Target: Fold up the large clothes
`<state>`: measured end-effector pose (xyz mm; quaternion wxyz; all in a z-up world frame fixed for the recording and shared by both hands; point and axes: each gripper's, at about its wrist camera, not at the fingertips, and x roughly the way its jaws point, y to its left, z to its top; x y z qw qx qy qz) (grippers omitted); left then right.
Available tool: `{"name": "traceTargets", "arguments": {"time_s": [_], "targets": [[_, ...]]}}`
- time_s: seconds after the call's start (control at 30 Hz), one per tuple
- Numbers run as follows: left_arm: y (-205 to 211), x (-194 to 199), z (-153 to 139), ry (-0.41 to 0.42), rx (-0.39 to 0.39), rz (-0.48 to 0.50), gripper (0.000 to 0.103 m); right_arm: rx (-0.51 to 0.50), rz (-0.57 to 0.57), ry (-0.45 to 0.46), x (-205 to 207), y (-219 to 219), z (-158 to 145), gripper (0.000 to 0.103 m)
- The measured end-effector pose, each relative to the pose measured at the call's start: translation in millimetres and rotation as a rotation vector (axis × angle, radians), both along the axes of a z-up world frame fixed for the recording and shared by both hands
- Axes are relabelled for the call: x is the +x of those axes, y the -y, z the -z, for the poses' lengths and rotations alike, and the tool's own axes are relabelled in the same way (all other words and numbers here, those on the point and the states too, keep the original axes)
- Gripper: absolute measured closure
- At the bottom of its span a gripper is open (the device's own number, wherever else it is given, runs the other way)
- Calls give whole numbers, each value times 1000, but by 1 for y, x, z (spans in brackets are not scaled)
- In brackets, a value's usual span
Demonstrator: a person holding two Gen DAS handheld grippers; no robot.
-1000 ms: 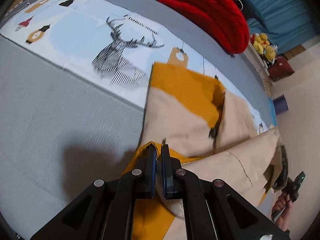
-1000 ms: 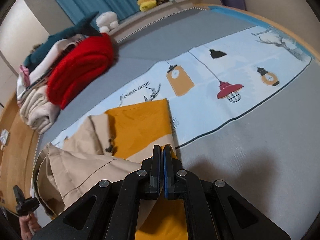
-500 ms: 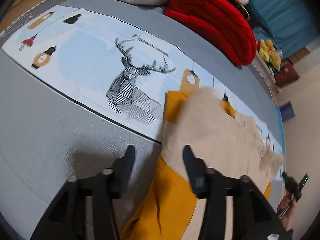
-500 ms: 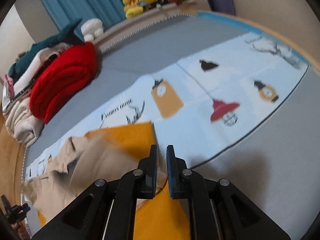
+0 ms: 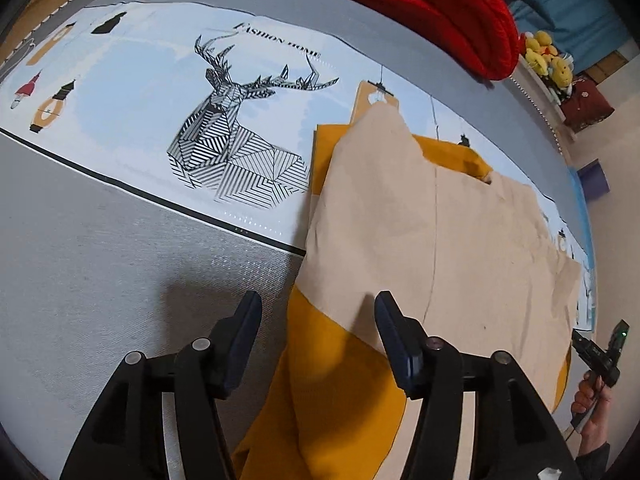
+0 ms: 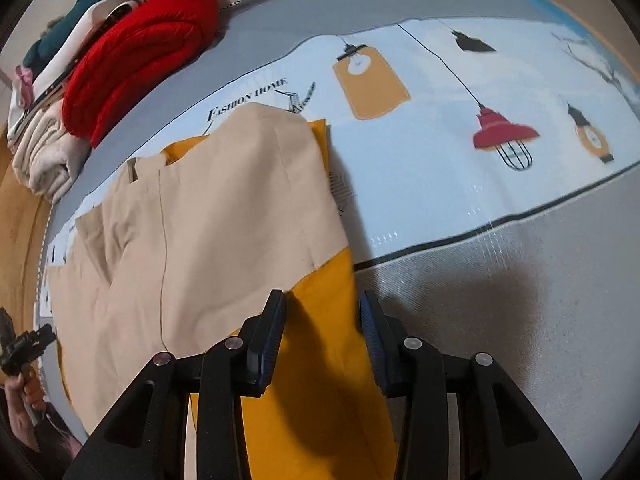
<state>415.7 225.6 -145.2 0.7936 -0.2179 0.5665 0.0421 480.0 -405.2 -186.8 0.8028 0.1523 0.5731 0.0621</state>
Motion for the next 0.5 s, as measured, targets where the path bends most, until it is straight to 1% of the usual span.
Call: {"name": "traceTargets", "arguments": {"time_s": [0.03, 0.07, 0.1, 0.13, 0.17, 0.2, 0.23, 0.3, 0.33, 0.37, 0.4, 0.43, 0.47, 0.5], "targets": [[2, 2, 2, -4, 12, -7, 50, -14, -11, 6, 0, -3, -1, 63], [3, 2, 3, -4, 23, -11, 50, -30, -16, 14, 0, -5, -3, 68], [5, 3, 3, 2, 28, -10, 52, -56, -26, 28, 0, -9, -5, 74], [7, 4, 3, 8, 29, -5, 58, -72, -31, 34, -1, -11, -7, 89], [10, 5, 2, 13, 30, 10, 62, -82, -35, 41, -1, -13, -8, 91], [13, 6, 2, 14, 34, 22, 74, -84, -38, 54, -2, -14, -10, 94], [15, 7, 0, 19, 38, 31, 95, -86, -41, 62, -3, -16, -13, 96], [15, 7, -7, 45, 55, 26, 98, -99, -48, 98, -4, -19, -21, 99], [14, 5, -18, 85, 78, 12, 100, -98, -43, 118, -5, -19, -26, 100], [13, 4, -33, 148, 98, -4, 100, -87, -20, 160, -6, -17, -36, 100], [11, 2, -45, 197, 97, -14, 100, -66, 13, 205, -7, -13, -48, 100], [10, 1, -61, 271, 83, -24, 100, -46, 38, 242, -9, -11, -57, 100], [12, 0, -70, 313, 92, -24, 100, -8, 72, 318, -11, -7, -73, 100], [15, 1, -76, 342, 119, -19, 100, -1, 85, 368, -12, -6, -83, 100]]}}
